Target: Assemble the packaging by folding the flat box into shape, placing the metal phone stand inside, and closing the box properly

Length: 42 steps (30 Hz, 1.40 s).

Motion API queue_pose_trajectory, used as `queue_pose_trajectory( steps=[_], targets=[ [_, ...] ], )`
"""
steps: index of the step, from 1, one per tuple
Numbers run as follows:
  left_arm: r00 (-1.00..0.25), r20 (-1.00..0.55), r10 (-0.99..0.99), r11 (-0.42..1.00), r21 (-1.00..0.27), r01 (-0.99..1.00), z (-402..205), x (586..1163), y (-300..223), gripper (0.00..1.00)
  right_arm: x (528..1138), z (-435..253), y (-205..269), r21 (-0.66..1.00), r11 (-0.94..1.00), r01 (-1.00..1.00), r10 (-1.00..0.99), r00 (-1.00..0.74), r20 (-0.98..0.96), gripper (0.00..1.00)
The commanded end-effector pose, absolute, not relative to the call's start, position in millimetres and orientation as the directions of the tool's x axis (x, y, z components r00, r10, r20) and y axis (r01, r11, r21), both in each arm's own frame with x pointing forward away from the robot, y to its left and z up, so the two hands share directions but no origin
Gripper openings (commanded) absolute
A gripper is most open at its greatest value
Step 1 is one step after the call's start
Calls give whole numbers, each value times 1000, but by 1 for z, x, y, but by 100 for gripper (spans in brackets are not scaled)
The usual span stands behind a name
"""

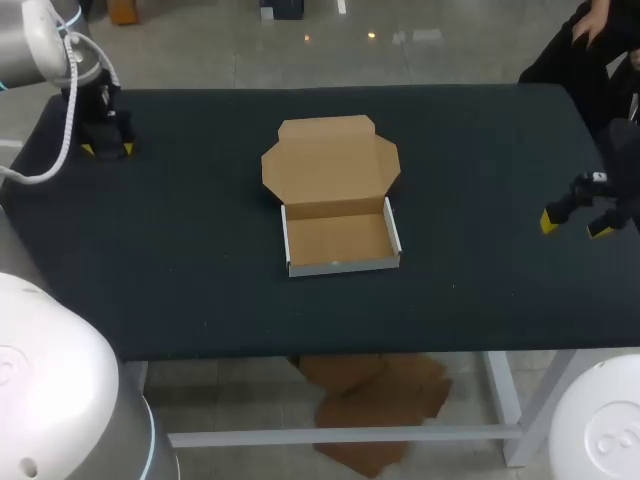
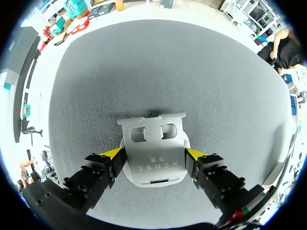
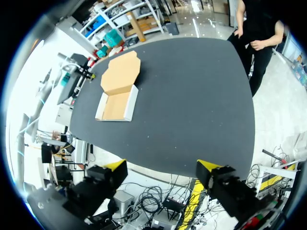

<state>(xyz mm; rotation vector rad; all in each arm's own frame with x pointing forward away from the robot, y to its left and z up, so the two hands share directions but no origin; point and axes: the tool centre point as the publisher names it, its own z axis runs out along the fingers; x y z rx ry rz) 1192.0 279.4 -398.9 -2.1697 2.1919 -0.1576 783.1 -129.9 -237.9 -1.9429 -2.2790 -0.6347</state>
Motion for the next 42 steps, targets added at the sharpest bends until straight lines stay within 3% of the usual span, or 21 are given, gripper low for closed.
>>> queue_pose_trajectory(
  steps=[1,28,33,37,40,41,42],
  targets=[
    [-11,32,-999,8,-97,-995,-401,1198,280,85,782,-236,-130,254,111,961,927,-192,322,100],
    [0,17,-1000,-2,-109,-994,-399,1200,280,84,782,-236,-130,254,111,961,927,-192,322,100],
    [1,13,-1000,-3,-109,-994,-399,1201,280,73,782,-236,-130,254,111,961,927,-192,322,100],
    [3,6,-1000,-4,-111,-994,-401,1201,279,71,782,-236,-130,254,111,961,927,-192,322,100],
    [10,3,-1000,-10,-111,-994,-401,1201,280,45,782,-236,-130,254,111,961,927,-192,322,100],
    [13,3,-1000,-13,-112,-994,-402,1202,280,29,782,-236,-130,254,111,961,927,-192,322,100],
    [17,6,-1000,-17,-113,-993,-401,1201,281,4,782,-236,-130,254,111,961,927,-192,322,100]
  ],
)
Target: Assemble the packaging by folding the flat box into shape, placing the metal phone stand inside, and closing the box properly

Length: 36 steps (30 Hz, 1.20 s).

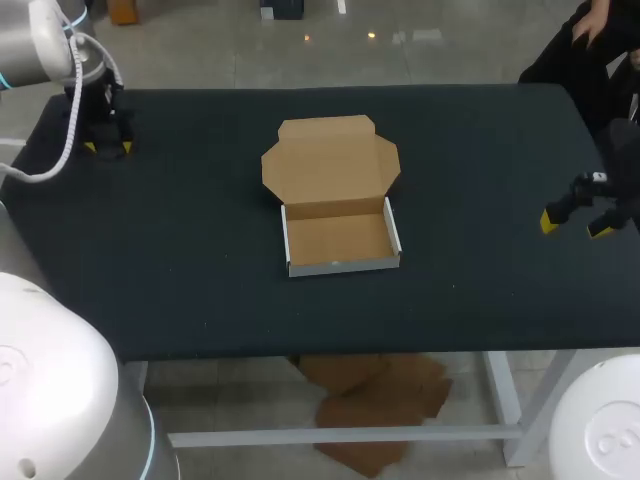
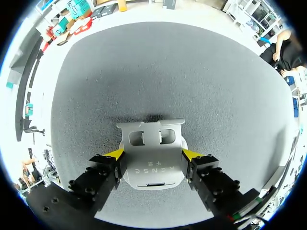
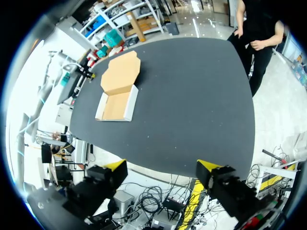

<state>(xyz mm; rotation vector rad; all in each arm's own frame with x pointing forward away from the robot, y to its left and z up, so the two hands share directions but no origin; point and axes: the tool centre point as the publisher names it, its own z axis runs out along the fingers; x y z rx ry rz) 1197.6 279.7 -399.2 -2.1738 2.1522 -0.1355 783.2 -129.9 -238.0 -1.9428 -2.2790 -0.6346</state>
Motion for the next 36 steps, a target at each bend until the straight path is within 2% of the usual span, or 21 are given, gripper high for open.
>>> queue_pose_trajectory(
  steps=[1,16,33,36],
  targets=[
    [18,7,-1000,-19,-115,-993,-400,1201,282,0,782,-236,-130,254,111,961,927,-192,322,100],
    [5,25,-1000,-9,-183,-983,-364,1170,281,0,782,-236,-130,254,111,961,927,-192,322,100],
    [-32,4,-999,31,-208,-978,-331,1106,272,0,782,-236,-130,254,111,961,927,-192,322,100],
    [-52,6,-999,50,-214,-976,-324,1092,267,0,789,-233,-129,375,233,897,894,-349,281,100]
  ],
)
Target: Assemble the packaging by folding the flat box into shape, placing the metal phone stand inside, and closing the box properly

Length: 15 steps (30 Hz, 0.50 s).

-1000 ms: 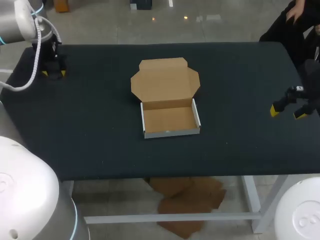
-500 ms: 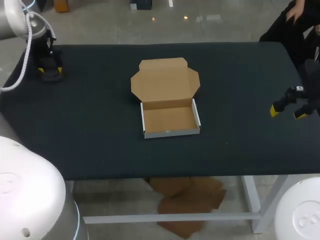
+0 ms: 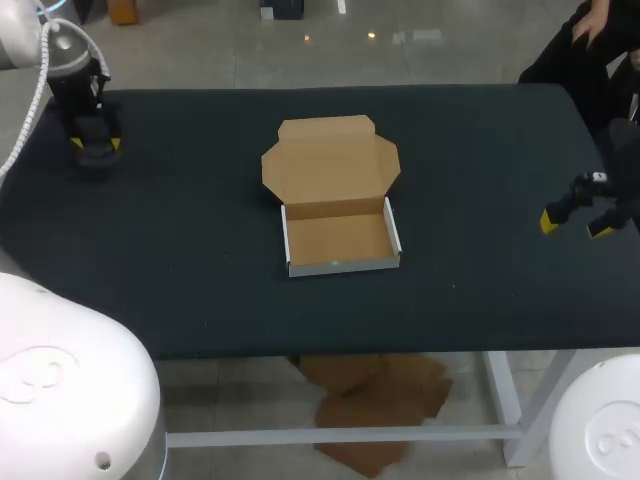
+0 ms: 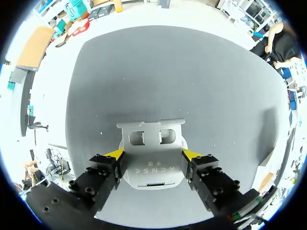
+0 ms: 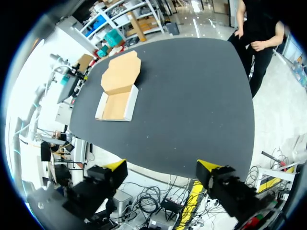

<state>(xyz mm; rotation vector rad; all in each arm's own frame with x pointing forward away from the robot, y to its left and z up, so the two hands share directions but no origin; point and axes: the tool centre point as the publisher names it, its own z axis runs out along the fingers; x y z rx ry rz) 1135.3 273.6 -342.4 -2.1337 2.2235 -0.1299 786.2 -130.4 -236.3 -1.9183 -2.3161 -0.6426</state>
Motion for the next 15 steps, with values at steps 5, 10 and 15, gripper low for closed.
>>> queue_pose_trajectory(
  steps=[5,10,15],
  targets=[
    [-85,3,-996,82,-223,-971,-312,1073,257,0,799,-234,-130,486,398,778,829,-532,172,100],
    [-123,22,-992,116,-216,-970,-300,1053,247,0,803,-237,-131,566,520,640,729,-678,97,100],
    [-167,28,-986,157,-226,-962,-286,1033,230,0,805,-244,-130,596,593,542,635,-770,68,100]
  ],
)
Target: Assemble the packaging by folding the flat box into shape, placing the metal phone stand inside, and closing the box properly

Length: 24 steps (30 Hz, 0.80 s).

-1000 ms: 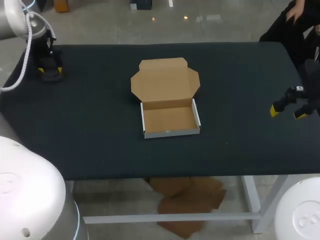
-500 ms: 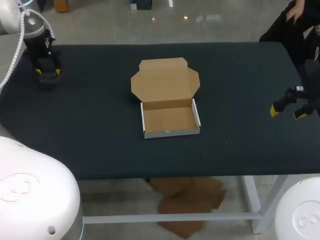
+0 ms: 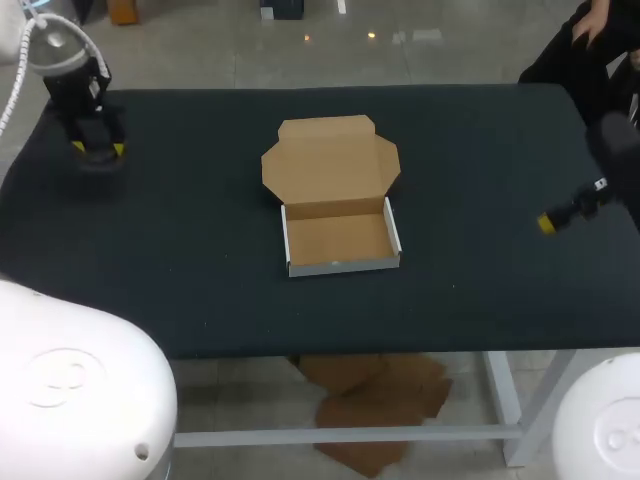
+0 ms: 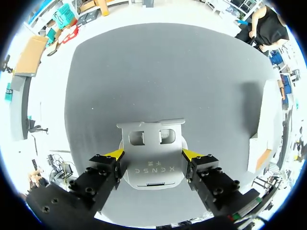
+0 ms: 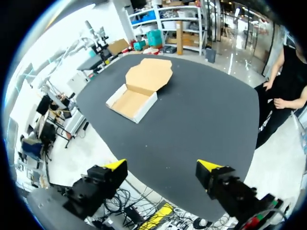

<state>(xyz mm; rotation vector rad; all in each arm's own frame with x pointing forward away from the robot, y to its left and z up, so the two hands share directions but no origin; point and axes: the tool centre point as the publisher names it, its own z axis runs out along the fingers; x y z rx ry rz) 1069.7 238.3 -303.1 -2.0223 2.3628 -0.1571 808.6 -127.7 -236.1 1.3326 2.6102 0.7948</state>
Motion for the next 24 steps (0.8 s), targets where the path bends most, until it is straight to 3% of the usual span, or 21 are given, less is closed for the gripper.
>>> queue_pose_trajectory(
  steps=[1,6,24],
  targets=[
    [-172,26,-985,162,-229,-960,-284,1030,227,0,806,-245,-130,606,604,517,612,-788,62,100],
    [-207,45,-977,192,-226,-955,-276,1011,210,0,806,-251,-127,628,652,426,496,-866,72,100],
    [-225,19,-974,214,-243,-946,-271,996,194,0,806,-251,-127,628,652,426,496,-866,72,100]
  ],
)
